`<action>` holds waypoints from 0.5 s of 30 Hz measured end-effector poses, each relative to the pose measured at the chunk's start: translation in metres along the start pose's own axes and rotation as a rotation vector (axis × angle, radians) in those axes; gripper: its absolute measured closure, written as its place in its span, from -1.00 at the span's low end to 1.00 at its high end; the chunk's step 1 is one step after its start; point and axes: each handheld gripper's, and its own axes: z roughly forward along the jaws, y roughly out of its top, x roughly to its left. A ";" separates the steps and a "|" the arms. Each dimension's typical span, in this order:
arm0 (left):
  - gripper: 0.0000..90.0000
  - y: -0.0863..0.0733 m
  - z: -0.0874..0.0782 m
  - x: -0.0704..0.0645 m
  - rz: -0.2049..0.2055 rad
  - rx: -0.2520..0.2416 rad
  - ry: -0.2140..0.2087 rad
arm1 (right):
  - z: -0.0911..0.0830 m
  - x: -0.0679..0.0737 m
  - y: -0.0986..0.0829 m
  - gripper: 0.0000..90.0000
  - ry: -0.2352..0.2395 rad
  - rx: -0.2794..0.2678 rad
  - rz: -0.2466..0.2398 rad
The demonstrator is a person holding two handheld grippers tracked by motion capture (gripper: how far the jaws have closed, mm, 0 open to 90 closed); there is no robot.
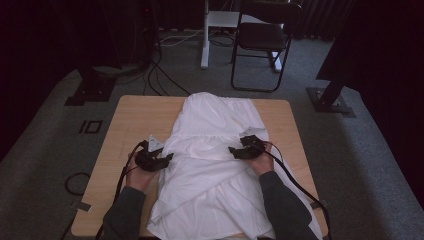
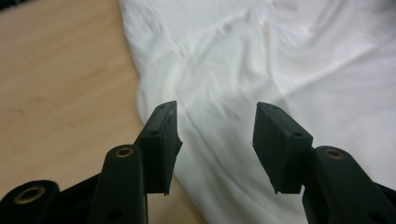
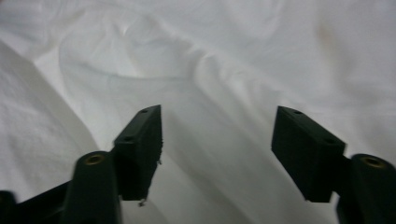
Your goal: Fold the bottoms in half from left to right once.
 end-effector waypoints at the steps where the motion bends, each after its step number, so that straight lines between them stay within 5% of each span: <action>1: 0.12 -0.004 -0.002 -0.003 -0.003 0.005 -0.017 | 0.007 0.001 0.000 -0.22 0.006 0.027 -0.012; 2: 0.11 -0.009 -0.003 -0.007 -0.001 0.006 -0.032 | 0.011 0.002 -0.001 -0.07 0.027 0.060 -0.016; 4: 0.11 -0.017 -0.006 -0.015 0.020 0.018 -0.054 | 0.012 0.003 -0.006 0.62 0.055 0.087 -0.042; 6: 0.10 -0.024 -0.008 -0.021 0.025 0.022 -0.069 | -0.001 0.004 -0.010 0.87 0.057 0.065 -0.041; 15: 0.10 -0.042 -0.026 -0.044 0.041 0.017 -0.118 | -0.118 -0.014 -0.051 0.91 0.058 -0.185 0.028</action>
